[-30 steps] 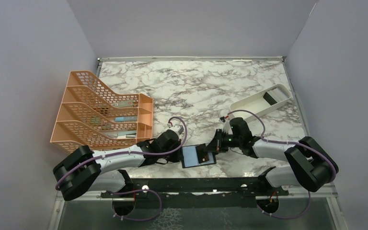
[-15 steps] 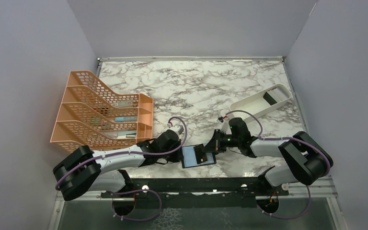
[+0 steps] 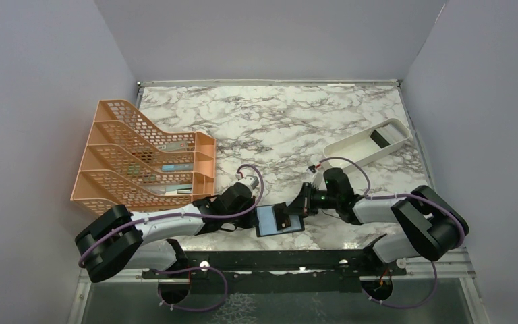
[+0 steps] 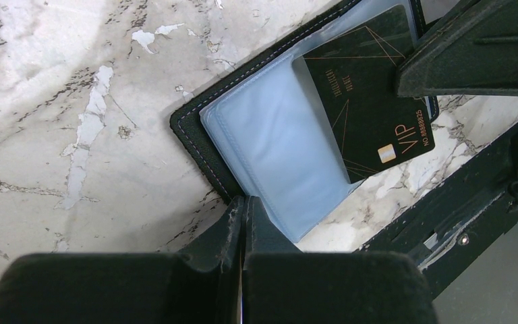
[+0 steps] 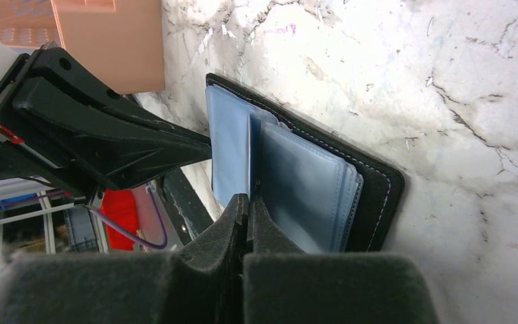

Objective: Put the credit cards into the card holder
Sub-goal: Insert the credit card into the card holder.

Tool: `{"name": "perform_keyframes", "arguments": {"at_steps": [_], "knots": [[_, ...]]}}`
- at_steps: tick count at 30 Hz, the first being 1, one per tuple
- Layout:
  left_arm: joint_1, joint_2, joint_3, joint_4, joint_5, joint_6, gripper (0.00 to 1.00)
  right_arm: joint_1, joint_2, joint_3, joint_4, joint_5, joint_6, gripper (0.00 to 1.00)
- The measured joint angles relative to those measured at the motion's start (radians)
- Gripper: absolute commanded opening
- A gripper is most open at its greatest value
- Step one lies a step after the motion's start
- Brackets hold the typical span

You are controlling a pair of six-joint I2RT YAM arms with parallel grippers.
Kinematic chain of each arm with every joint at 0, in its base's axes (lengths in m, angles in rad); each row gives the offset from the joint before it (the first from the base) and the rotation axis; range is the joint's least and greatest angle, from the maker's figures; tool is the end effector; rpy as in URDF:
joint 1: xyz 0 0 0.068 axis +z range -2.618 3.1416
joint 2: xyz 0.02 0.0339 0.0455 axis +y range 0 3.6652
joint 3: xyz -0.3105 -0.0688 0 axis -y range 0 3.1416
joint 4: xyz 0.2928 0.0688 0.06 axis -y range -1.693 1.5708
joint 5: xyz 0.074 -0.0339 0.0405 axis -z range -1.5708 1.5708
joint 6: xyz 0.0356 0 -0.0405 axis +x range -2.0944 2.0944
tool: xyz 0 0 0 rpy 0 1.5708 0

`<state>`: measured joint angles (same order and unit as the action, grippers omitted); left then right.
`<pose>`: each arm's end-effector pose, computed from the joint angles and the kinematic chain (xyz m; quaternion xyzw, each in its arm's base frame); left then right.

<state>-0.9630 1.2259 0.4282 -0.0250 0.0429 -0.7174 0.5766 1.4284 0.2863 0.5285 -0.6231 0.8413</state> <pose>0.1341 -0.1954 0.1577 0.1218 0.9227 -0.2854 0.2289 0.1868 0.1463 0.1202 -0.0284 0.8562 0.4919 0.1556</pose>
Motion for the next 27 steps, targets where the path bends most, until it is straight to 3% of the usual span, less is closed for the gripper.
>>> {"name": "perform_keyframes", "arguments": {"at_steps": [7, 12, 20, 27], "knots": [[0.000, 0.000, 0.000, 0.001, 0.002, 0.000, 0.00, 0.014, 0.002, -0.004, 0.020, 0.011, 0.031, 0.10], [0.000, 0.000, 0.000, 0.001, 0.002, -0.001, 0.00, 0.046, 0.008, -0.003, 0.011, 0.043, 0.050, 0.24], [0.000, 0.000, 0.000, 0.002, 0.003, 0.000, 0.00, 0.108, 0.002, 0.119, -0.227, 0.171, 0.017, 0.41], [0.000, 0.000, 0.000, 0.002, 0.006, 0.000, 0.00, 0.112, -0.051, 0.187, -0.422, 0.262, -0.048, 0.43]]}}
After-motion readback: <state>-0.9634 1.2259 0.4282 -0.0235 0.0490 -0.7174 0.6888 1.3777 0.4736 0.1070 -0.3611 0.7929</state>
